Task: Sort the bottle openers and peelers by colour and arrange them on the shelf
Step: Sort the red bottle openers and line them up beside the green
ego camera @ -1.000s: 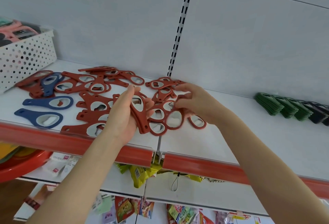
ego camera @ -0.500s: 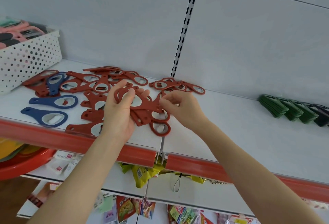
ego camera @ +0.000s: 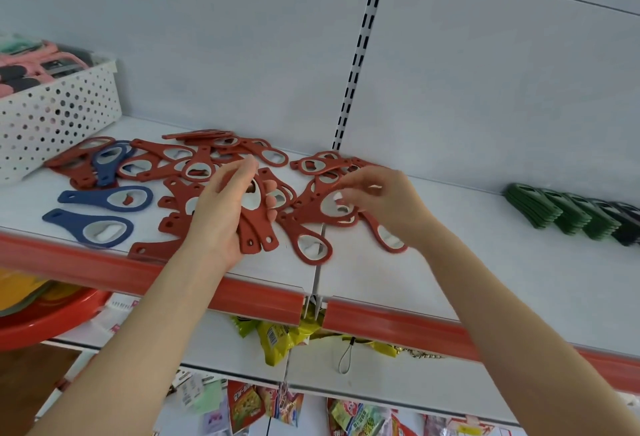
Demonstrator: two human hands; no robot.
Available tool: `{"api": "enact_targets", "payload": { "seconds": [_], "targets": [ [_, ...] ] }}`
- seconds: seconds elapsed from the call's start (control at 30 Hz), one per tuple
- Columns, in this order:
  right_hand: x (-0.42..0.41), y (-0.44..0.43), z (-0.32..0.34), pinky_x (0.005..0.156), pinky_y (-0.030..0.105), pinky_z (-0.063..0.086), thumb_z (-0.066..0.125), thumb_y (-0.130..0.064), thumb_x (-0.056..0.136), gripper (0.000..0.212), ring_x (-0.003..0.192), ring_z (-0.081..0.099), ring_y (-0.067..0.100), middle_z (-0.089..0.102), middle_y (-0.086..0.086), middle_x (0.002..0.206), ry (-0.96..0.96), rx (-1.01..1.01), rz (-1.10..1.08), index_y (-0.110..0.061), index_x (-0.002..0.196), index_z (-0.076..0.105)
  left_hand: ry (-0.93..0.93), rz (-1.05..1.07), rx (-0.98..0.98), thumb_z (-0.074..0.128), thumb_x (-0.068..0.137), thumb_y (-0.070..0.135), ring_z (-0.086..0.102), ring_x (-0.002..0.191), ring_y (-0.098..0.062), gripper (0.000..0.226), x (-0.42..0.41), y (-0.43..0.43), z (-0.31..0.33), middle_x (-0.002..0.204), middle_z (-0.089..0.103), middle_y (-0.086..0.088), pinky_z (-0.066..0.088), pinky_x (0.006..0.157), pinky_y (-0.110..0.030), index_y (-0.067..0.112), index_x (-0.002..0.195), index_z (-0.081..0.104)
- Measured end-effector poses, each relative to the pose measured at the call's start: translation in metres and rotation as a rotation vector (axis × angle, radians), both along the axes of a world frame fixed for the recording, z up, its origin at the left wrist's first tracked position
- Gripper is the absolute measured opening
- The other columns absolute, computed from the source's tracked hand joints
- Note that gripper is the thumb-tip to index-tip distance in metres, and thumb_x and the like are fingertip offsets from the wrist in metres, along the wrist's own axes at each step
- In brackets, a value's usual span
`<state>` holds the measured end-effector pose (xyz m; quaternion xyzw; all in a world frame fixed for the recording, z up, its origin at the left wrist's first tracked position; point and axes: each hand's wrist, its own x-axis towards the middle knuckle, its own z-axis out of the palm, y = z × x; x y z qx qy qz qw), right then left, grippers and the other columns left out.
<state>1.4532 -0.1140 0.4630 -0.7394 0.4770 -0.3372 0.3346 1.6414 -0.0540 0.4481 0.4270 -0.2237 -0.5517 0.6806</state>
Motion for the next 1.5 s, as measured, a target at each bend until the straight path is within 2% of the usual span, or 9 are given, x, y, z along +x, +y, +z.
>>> {"api": "enact_targets", "payload": {
  "seconds": [0.3, 0.5, 0.67, 0.83, 0.97, 1.07, 1.17, 1.33, 1.5],
  "targets": [
    [0.01, 0.006, 0.021, 0.058, 0.013, 0.051, 0.059, 0.007, 0.084, 0.015, 0.053, 0.063, 0.004, 0.067, -0.002, 0.061, -0.303, 0.193, 0.154, -0.007, 0.083, 0.062, -0.12, -0.507, 0.16, 0.061, 0.069, 0.052, 0.065, 0.063, -0.018, 0.044, -0.029, 0.002, 0.014, 0.081, 0.069, -0.008, 0.054, 0.056, -0.031, 0.016, 0.096, 0.062],
    [-0.006, -0.003, 0.006, 0.076, 0.025, 0.05, 0.064, -0.011, 0.085, 0.007, 0.076, 0.062, 0.007, 0.066, -0.004, 0.082, 0.049, -0.028, -0.032, -0.011, 0.093, 0.066, -0.054, -0.472, 0.128, 0.055, 0.086, 0.0, 0.069, 0.064, -0.019, 0.034, -0.04, -0.003, 0.007, 0.088, 0.07, -0.017, 0.051, 0.049, -0.022, 0.004, 0.12, 0.052],
    [-0.025, -0.014, -0.016, 0.083, 0.023, 0.036, 0.066, -0.027, 0.083, 0.049, 0.106, 0.053, 0.02, 0.058, 0.005, 0.12, 0.65, 0.077, -0.074, -0.014, 0.129, 0.049, 0.033, -0.439, 0.077, 0.042, 0.088, -0.007, 0.07, 0.083, -0.027, 0.033, -0.039, -0.003, 0.003, 0.088, 0.071, -0.02, 0.057, 0.06, -0.03, 0.01, 0.114, 0.05],
    [-0.029, -0.017, -0.003, 0.069, 0.02, 0.043, 0.066, -0.015, 0.082, 0.038, 0.073, 0.053, 0.011, 0.059, 0.0, 0.094, 0.512, 0.025, -0.086, -0.016, 0.119, 0.058, 0.049, -0.398, 0.057, 0.044, 0.089, -0.003, 0.065, 0.081, -0.026, 0.024, -0.038, -0.003, 0.001, 0.092, 0.065, -0.019, 0.053, 0.063, -0.033, 0.016, 0.099, 0.056],
    [-0.023, -0.015, 0.022, 0.057, 0.026, 0.052, 0.067, -0.006, 0.082, 0.009, 0.046, 0.055, 0.007, 0.06, 0.001, 0.063, -0.073, 0.074, -0.19, -0.014, 0.081, 0.062, 0.071, -0.31, 0.032, 0.055, 0.09, 0.02, 0.063, 0.075, -0.019, 0.008, -0.035, -0.003, -0.001, 0.087, 0.063, -0.011, 0.055, 0.063, -0.03, 0.016, 0.097, 0.055],
    [-0.009, -0.005, 0.033, 0.052, 0.02, 0.055, 0.061, 0.0, 0.085, 0.013, 0.048, 0.064, 0.012, 0.065, 0.011, 0.065, -0.528, 0.304, -0.145, -0.006, 0.075, 0.055, 0.1, -0.21, -0.007, 0.06, 0.082, 0.038, 0.061, 0.086, -0.018, 0.033, -0.031, -0.005, -0.006, 0.093, 0.06, -0.008, 0.055, 0.075, -0.033, 0.015, 0.105, 0.053],
    [0.012, 0.009, 0.026, 0.051, 0.018, 0.054, 0.056, 0.002, 0.088, 0.014, 0.051, 0.066, 0.013, 0.068, 0.008, 0.061, -0.669, 0.473, -0.034, -0.002, 0.075, 0.056, 0.06, -0.133, -0.073, 0.068, 0.073, 0.044, 0.061, 0.094, -0.023, 0.064, -0.031, -0.003, -0.006, 0.109, 0.06, -0.017, 0.054, 0.079, -0.036, 0.004, 0.118, 0.05],
    [0.03, 0.025, 0.007, 0.055, 0.018, 0.05, 0.065, -0.016, 0.086, 0.016, 0.062, 0.065, 0.011, 0.068, 0.006, 0.072, -0.235, 0.327, 0.052, -0.013, 0.071, 0.059, 0.142, 0.087, -0.09, 0.059, 0.088, 0.011, 0.066, 0.083, -0.021, 0.019, -0.02, -0.002, -0.009, 0.09, 0.063, -0.013, 0.056, 0.074, -0.041, 0.018, 0.105, 0.055],
    [0.03, 0.019, -0.002, 0.067, 0.025, 0.046, 0.065, -0.032, 0.085, 0.019, 0.067, 0.055, 0.008, 0.06, -0.007, 0.071, 0.201, 0.027, 0.071, -0.014, 0.077, 0.065, 0.117, 0.187, -0.054, 0.056, 0.089, 0.007, 0.069, 0.069, -0.017, 0.012, 0.004, 0.001, -0.011, 0.076, 0.066, -0.008, 0.057, 0.062, -0.031, 0.019, 0.088, 0.056]
  ]
}}
